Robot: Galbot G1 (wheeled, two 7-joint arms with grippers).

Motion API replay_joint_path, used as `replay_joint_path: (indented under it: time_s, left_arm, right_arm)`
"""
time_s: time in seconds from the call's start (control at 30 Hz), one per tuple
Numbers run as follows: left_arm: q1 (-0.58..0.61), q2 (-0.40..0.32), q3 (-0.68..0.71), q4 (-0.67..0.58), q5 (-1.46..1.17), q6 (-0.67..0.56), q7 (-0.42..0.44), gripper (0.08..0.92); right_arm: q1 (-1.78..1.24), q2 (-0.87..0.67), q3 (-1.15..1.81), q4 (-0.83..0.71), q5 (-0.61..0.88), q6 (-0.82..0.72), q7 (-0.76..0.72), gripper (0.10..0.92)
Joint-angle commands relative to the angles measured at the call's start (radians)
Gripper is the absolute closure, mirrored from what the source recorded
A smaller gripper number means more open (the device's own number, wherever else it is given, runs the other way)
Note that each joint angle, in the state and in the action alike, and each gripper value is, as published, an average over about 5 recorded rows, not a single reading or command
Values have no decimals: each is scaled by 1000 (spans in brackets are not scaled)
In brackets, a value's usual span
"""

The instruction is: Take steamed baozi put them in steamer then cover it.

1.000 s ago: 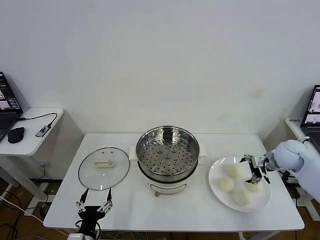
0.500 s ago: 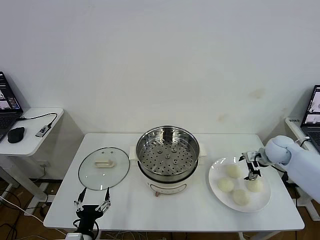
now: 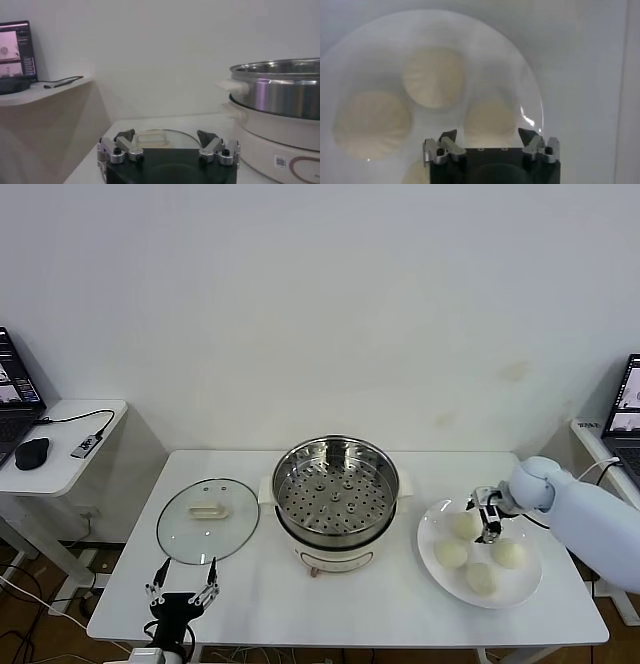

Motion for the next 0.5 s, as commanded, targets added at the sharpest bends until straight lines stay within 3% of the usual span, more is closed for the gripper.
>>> replay_joint_path:
  time_s: [0.03, 0.5]
  left_arm:
    - [2, -1, 0, -3, 0, -1, 0, 177]
    - [10, -3, -1, -12, 2, -1, 0, 177]
  right_arm:
    - [5, 21, -3, -21, -2, -4, 4, 297]
    - [-2, 1, 4, 4, 6, -17, -4, 478]
